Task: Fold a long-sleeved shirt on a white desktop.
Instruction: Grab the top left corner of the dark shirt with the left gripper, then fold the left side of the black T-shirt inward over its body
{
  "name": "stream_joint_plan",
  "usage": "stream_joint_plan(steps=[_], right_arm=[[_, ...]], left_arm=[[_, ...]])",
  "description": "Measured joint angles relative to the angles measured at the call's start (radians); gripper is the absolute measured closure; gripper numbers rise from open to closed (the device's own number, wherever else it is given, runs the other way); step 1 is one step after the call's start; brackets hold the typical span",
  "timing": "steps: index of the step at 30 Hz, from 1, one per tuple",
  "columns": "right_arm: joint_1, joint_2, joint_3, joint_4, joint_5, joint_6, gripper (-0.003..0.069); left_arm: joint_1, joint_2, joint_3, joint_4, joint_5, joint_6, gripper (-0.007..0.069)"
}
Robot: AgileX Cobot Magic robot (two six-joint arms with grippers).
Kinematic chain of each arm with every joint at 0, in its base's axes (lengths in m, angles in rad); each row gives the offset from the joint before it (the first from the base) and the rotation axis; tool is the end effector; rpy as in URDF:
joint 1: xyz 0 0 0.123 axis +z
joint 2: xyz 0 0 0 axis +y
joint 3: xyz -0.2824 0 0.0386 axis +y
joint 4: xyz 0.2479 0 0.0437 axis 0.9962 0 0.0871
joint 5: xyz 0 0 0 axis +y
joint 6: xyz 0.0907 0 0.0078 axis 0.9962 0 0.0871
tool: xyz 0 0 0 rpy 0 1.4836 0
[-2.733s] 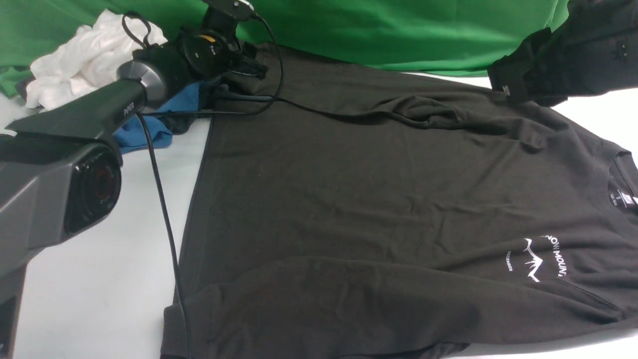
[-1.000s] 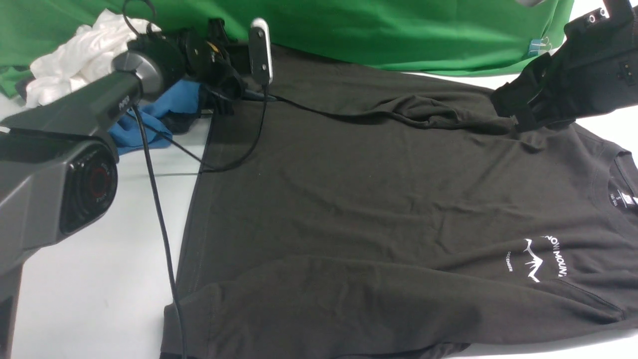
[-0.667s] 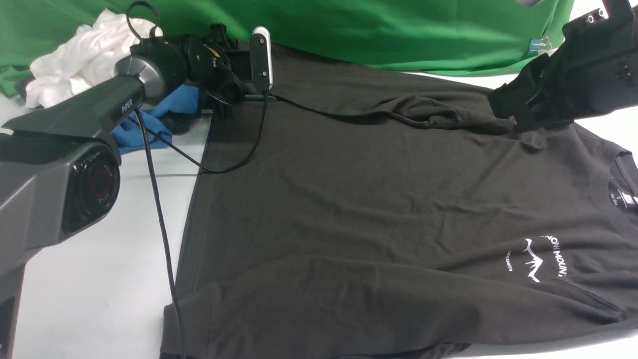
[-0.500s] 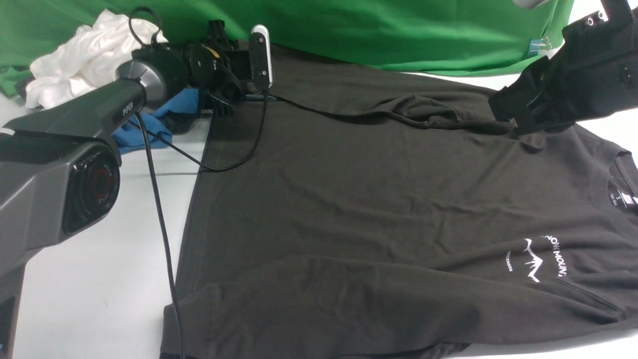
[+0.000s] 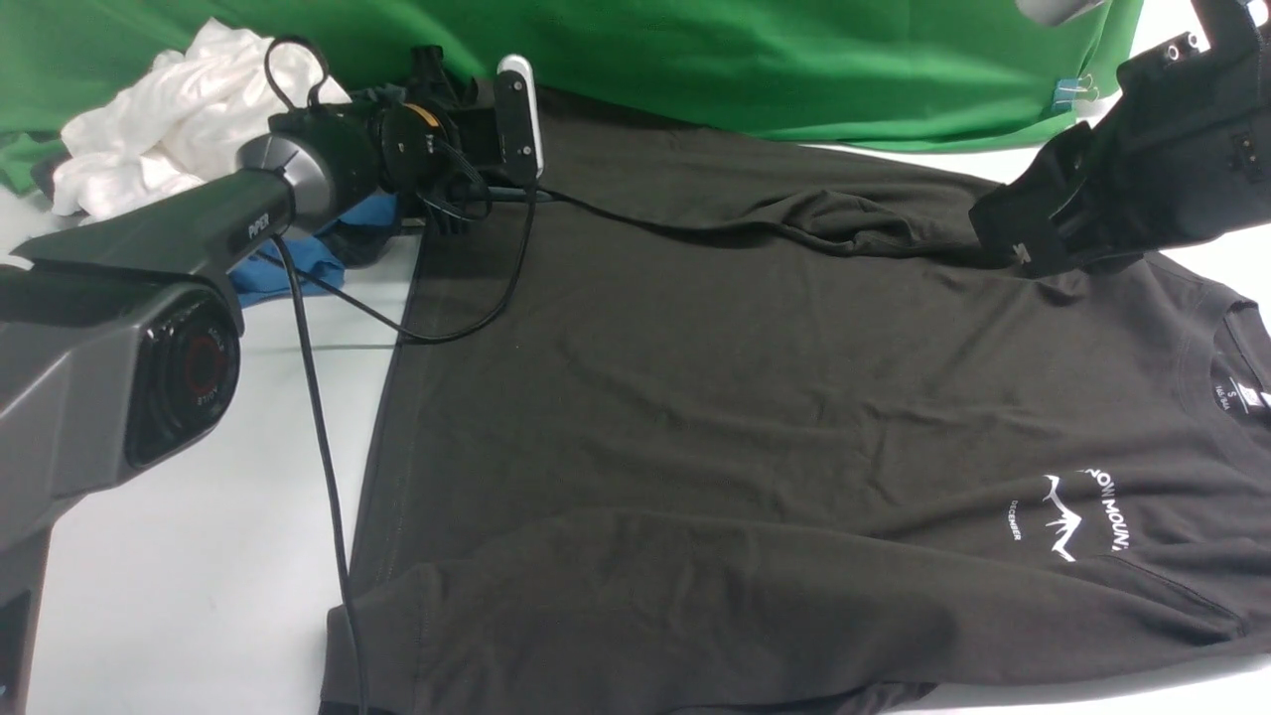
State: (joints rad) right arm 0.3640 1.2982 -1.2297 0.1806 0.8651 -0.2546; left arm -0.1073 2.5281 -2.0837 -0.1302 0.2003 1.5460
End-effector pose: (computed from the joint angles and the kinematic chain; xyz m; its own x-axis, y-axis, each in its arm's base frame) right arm 0.2494 0.1084 0.3649 -0.6286 -0.3840 -0.6763 -0.5287 0.8487 0.0096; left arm 0.5694 -0.0637 0.1388 0.0477 0.9887 -0.1424 0.5381 0.0947 0.8375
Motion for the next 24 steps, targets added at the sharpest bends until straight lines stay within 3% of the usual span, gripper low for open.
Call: stream_joint_plan(steps=[12, 24], right_arm=[[0.000, 0.000, 0.000, 0.001, 0.001, 0.000, 0.0421], [0.000, 0.000, 0.050, 0.001, 0.002, -0.008, 0.0424]], left_arm=[[-0.023, -0.137, 0.006, -0.047, 0.233, -0.028, 0.0602], [-0.022, -0.286, 0.006, -0.039, 0.584, -0.278, 0.0602]])
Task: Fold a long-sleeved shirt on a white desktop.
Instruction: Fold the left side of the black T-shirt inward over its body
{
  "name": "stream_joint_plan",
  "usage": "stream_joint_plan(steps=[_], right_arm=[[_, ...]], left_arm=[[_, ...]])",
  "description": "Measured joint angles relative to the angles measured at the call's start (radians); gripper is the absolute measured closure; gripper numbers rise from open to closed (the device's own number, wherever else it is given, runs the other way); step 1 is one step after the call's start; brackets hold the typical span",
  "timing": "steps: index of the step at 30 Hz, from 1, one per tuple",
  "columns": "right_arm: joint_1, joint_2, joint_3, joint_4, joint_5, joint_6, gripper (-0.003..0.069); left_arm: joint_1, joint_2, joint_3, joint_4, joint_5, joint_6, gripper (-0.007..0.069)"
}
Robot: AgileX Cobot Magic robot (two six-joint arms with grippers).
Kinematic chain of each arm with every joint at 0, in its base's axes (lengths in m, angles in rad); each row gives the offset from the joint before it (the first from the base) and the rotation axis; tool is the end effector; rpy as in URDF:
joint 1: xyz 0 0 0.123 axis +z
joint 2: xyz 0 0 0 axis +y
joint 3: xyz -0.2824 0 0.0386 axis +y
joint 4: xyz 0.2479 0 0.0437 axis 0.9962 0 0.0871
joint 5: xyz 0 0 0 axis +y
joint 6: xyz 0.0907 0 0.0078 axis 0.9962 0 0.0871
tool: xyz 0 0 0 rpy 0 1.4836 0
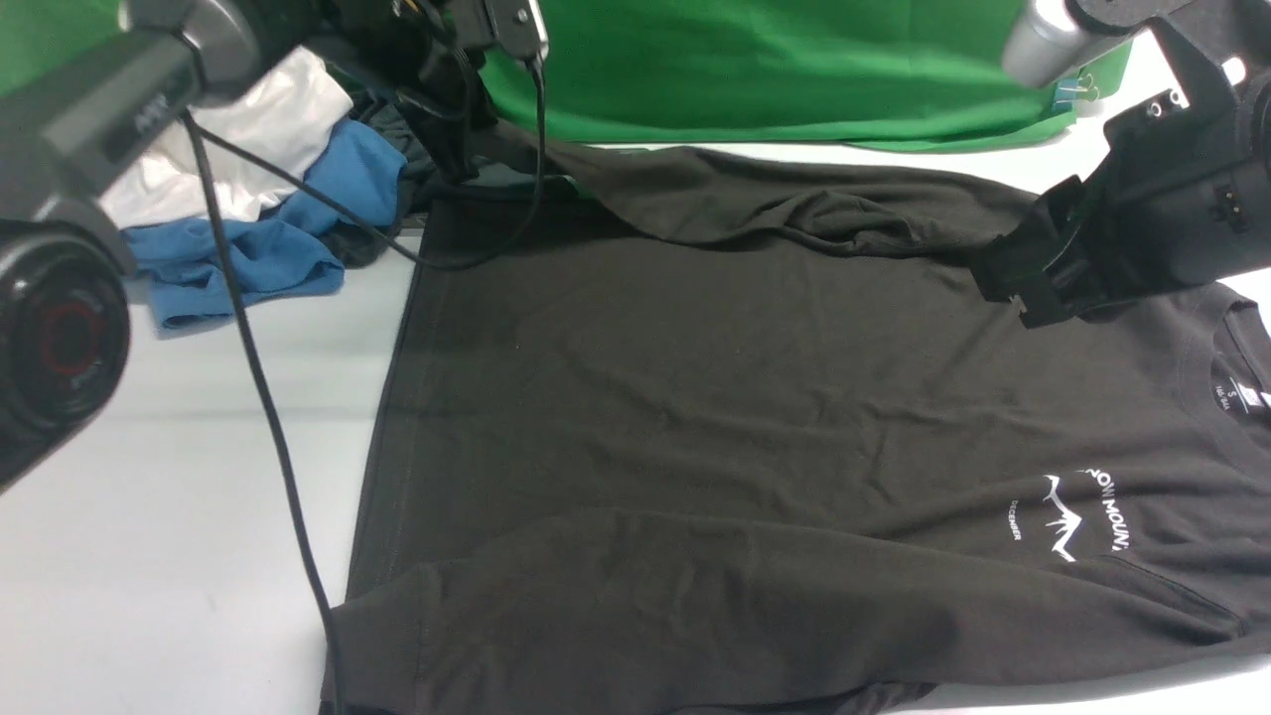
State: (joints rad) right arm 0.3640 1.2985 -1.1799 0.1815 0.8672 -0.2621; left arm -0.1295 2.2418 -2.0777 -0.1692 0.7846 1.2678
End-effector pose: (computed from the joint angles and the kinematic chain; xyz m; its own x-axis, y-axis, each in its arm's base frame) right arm 0.2471 0.1076 0.3493 -0.6567 -0.4022 -0.6379 -0.5332 0.8458 0.0157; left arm 0.5111 -0.0775 0.2545 -0.1196 0.9285 -0.3516 0.7663 0.3115 0.5619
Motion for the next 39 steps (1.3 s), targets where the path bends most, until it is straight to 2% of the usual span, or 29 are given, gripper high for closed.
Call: stream_joint_plan(steps=[5, 10, 16, 25, 27, 30, 33, 34, 37, 39], right_arm=[[0.000, 0.000, 0.000, 0.000, -0.002, -0.001, 0.0426], [0.000, 0.000, 0.000, 0.000, -0.002, -0.001, 0.0426], [0.000, 0.000, 0.000, 0.000, 0.002, -0.003, 0.0426], [0.000, 0.000, 0.000, 0.000, 0.006, -0.004, 0.0426], [0.000, 0.000, 0.000, 0.000, 0.006, -0.004, 0.0426], [0.000, 0.000, 0.000, 0.000, 0.007, -0.004, 0.0426], [0.000, 0.000, 0.000, 0.000, 0.008, -0.004, 0.0426], [0.000, 0.000, 0.000, 0.000, 0.008, -0.004, 0.0426], [0.000, 0.000, 0.000, -0.007, 0.027, -0.004, 0.0423], [0.000, 0.000, 0.000, -0.027, 0.041, -0.004, 0.0423]], left_arm=[[0.000, -0.052, 0.000, 0.009, 0.113, -0.116, 0.0602], [0.000, -0.069, 0.000, 0.011, 0.215, -0.153, 0.0602], [0.000, -0.053, 0.061, 0.045, 0.181, -0.176, 0.0602], [0.001, 0.010, 0.234, 0.242, -0.016, -0.198, 0.0599], [0.009, 0.013, 0.242, 0.250, -0.037, -0.203, 0.0582], [0.023, 0.015, 0.244, 0.215, -0.050, -0.205, 0.0525], [0.034, 0.025, 0.246, 0.226, -0.079, -0.212, 0.0433], [0.039, 0.028, 0.246, 0.242, -0.091, -0.228, 0.0380], [0.043, 0.020, 0.246, 0.273, -0.082, -0.342, 0.0224], [0.044, -0.006, 0.248, 0.256, -0.063, -0.415, 0.0161]])
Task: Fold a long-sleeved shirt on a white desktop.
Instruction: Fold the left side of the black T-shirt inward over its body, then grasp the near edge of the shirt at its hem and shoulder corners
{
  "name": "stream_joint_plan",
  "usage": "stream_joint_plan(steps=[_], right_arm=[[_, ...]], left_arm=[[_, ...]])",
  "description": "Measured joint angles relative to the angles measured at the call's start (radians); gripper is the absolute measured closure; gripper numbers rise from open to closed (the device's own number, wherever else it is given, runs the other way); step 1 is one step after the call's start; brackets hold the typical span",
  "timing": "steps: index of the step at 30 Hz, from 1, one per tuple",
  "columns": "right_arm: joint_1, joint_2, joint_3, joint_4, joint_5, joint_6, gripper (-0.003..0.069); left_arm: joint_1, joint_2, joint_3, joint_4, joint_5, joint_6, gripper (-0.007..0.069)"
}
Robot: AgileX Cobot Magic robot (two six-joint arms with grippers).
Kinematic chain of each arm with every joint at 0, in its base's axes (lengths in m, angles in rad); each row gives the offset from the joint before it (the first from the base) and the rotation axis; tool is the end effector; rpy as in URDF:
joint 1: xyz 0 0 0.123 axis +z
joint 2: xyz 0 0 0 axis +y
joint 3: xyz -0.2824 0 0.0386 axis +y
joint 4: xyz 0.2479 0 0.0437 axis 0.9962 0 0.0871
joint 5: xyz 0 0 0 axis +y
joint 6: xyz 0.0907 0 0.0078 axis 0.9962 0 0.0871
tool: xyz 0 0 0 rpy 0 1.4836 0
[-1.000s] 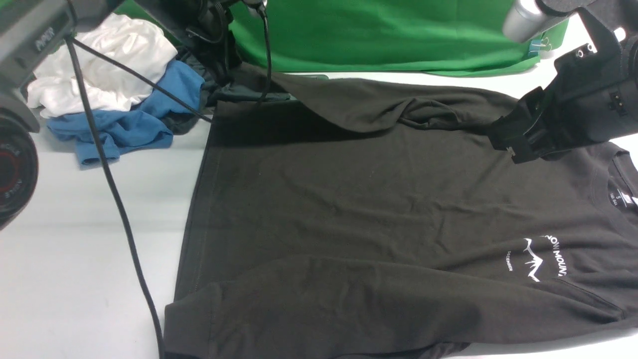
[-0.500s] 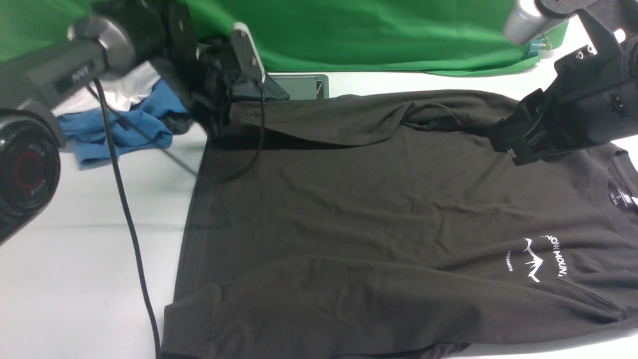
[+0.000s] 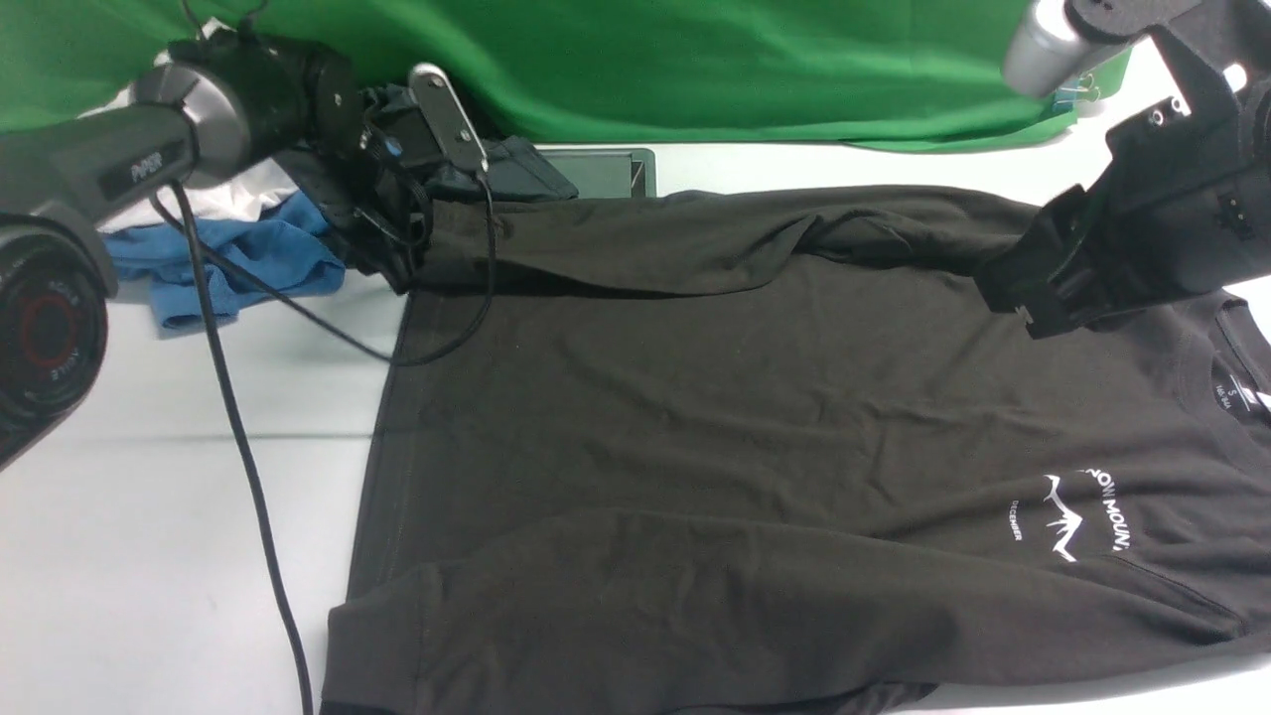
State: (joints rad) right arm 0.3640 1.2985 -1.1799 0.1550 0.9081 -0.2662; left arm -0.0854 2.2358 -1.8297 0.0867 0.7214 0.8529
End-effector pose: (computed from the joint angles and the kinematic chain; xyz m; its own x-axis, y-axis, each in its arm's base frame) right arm 0.2448 0.1051 0.3467 -0.6689 -0.4349 -0.6029 -0.5423 0.8402 -0.0045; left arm 0.4943 -0.0371 0.1853 -0.4767 0.8368 -0.2691 0.7161 0.5473 0.4332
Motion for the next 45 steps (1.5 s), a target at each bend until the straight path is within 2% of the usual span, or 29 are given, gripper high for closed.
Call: stream_joint_plan(steps=[2, 3, 5, 7, 10, 11, 13, 15, 16, 18, 23, 25, 29, 34, 37, 38, 44, 45], right_arm=[[0.000, 0.000, 0.000, -0.020, 0.008, 0.010, 0.0423], [-0.007, 0.000, 0.000, -0.048, 0.007, 0.024, 0.0423], [-0.028, 0.005, 0.000, -0.057, -0.005, 0.046, 0.0423], [-0.059, 0.021, 0.000, -0.057, -0.017, 0.060, 0.0422], [-0.103, 0.066, -0.001, -0.049, -0.028, 0.061, 0.0421], [-0.131, 0.107, -0.006, -0.040, -0.037, 0.053, 0.0421], [-0.159, 0.177, -0.036, -0.016, -0.043, 0.016, 0.0421], [-0.174, 0.281, -0.091, 0.000, -0.063, -0.064, 0.0412], [-0.176, 0.301, -0.104, 0.002, -0.066, -0.072, 0.0411], [-0.179, 0.421, -0.203, 0.012, -0.089, -0.170, 0.0351], [-0.180, 0.630, -0.375, 0.015, -0.132, -0.310, 0.0177], [-0.183, 0.665, -0.406, 0.013, -0.152, -0.334, 0.0170], [-0.189, 0.791, -0.484, 0.007, -0.246, -0.393, 0.0186], [-0.192, 0.900, -0.553, 0.003, -0.319, -0.435, 0.0203], [-0.191, 0.945, -0.565, 0.003, -0.348, -0.480, 0.0279], [-0.191, 0.956, -0.565, 0.003, -0.363, -0.493, 0.0333], [-0.191, 0.961, -0.569, 0.001, -0.415, -0.510, 0.0530], [-0.191, 0.961, -0.569, 0.001, -0.414, -0.510, 0.0530]], left_arm=[[0.000, -0.027, 0.000, -0.040, 0.016, -0.034, 0.0129], [-0.003, -0.067, 0.001, -0.117, 0.026, -0.047, 0.0122], [-0.018, -0.108, 0.001, -0.222, 0.028, -0.021, 0.0147], [-0.054, -0.132, 0.001, -0.295, 0.036, 0.031, 0.0216], [-0.110, -0.132, 0.002, -0.318, 0.052, 0.040, 0.0338], [-0.137, -0.128, 0.004, -0.321, 0.071, 0.040, 0.0423], [-0.177, -0.128, 0.008, -0.319, 0.100, 0.040, 0.0538], [-0.207, -0.143, 0.011, -0.312, 0.121, 0.029, 0.0591], [-0.213, -0.150, 0.011, -0.310, 0.123, 0.024, 0.0594], [-0.226, -0.199, 0.011, -0.303, 0.155, -0.047, 0.0607], [-0.219, -0.315, 0.052, -0.293, 0.211, -0.132, 0.0607], [-0.218, -0.339, 0.077, -0.293, 0.211, -0.137, 0.0607], [-0.216, -0.426, 0.212, -0.288, 0.209, -0.145, 0.0607], [-0.215, -0.517, 0.380, -0.266, 0.125, -0.146, 0.0607], [-0.215, -0.545, 0.453, -0.251, 0.104, -0.146, 0.0607], [-0.215, -0.551, 0.473, -0.238, 0.092, -0.146, 0.0607], [-0.215, -0.552, 0.499, -0.214, 0.068, -0.147, 0.0607], [-0.215, -0.552, 0.499, -0.214, 0.068, -0.147, 0.0607]])
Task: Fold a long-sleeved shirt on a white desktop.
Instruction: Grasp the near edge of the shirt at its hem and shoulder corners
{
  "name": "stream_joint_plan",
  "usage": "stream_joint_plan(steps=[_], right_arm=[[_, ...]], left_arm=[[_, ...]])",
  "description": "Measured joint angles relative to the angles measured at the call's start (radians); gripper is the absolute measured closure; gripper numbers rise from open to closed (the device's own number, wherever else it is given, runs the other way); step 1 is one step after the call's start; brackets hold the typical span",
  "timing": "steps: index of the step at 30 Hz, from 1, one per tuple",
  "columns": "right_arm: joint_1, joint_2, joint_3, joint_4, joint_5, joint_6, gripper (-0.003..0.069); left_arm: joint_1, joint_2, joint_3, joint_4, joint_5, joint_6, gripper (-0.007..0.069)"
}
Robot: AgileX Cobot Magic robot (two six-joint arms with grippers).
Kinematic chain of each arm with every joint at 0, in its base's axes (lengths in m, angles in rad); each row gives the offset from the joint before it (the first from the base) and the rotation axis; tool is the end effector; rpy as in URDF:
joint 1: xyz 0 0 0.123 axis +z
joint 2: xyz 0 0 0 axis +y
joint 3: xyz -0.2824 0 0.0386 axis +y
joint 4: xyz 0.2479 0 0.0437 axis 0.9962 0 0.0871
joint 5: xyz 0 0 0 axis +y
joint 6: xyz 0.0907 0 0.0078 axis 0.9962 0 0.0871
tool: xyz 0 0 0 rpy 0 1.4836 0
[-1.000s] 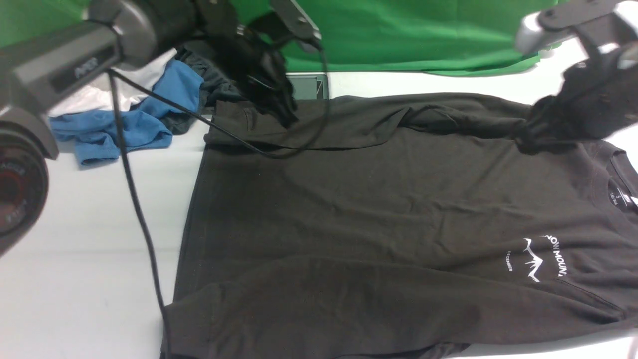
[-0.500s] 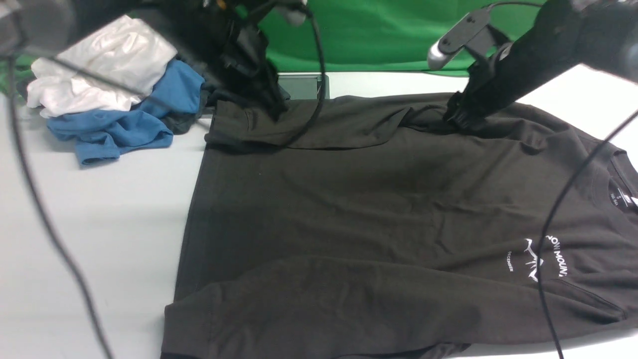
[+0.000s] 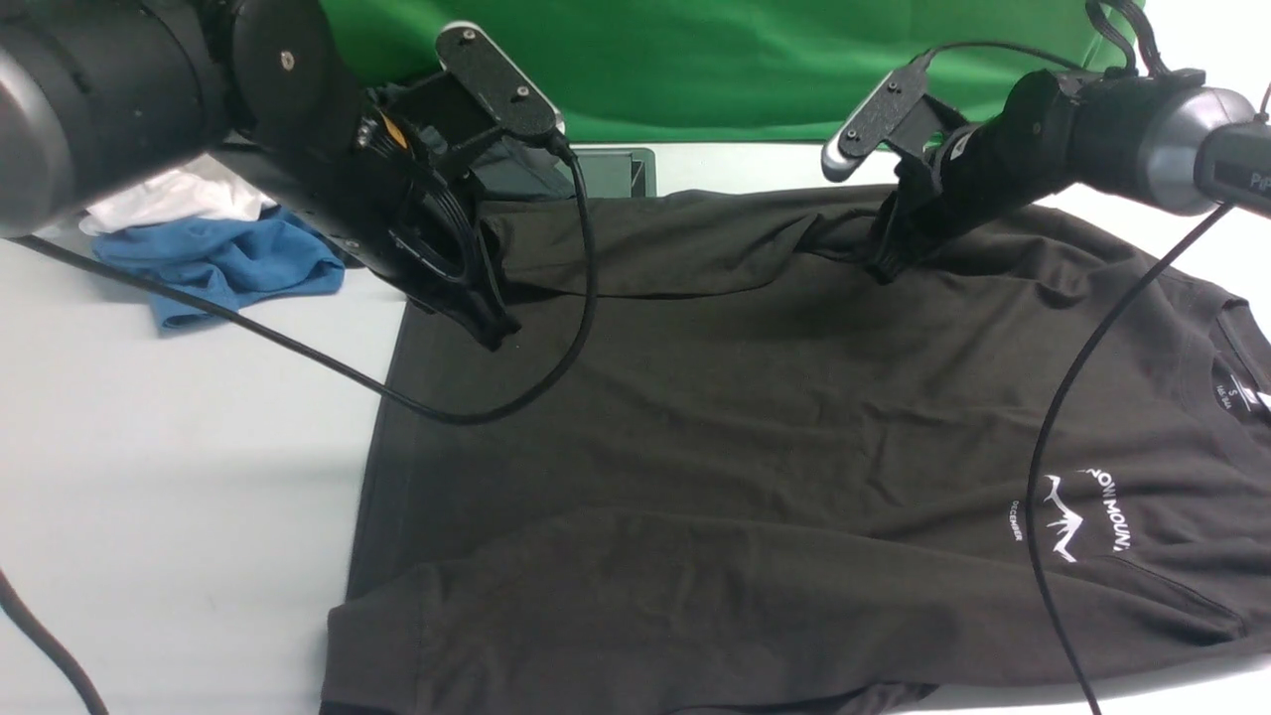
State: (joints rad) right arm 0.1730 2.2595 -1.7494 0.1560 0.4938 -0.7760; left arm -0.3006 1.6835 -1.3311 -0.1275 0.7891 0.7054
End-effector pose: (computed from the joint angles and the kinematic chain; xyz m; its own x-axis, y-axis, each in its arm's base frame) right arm 0.4938 0.0931 0.1618 -0.4966 -0.6901 -0.5265 -0.6376 0.7016 -0.3182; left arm 0.3441 -0.1153 0.2760 -0.4817 0.7512 -0.4513 0.7541 0.6177 0.2232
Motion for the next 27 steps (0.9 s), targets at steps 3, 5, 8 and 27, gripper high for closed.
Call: stream_joint_plan(steps=[3, 5, 8, 27], right_arm=[[0.000, -0.001, 0.000, 0.001, 0.027, -0.021, 0.0615], [0.000, -0.004, 0.000, 0.001, 0.059, -0.047, 0.0628], [-0.007, -0.017, 0.000, 0.001, 0.130, -0.093, 0.0631], [-0.063, -0.045, -0.001, 0.104, 0.234, -0.168, 0.0514]], left_arm=[[0.000, 0.000, 0.000, 0.001, 0.000, 0.000, 0.0607], [0.000, 0.000, 0.000, 0.014, 0.000, 0.000, 0.0607], [0.000, 0.000, 0.000, 0.055, 0.003, -0.009, 0.0607], [0.001, -0.012, 0.000, 0.128, 0.011, -0.023, 0.0606]])
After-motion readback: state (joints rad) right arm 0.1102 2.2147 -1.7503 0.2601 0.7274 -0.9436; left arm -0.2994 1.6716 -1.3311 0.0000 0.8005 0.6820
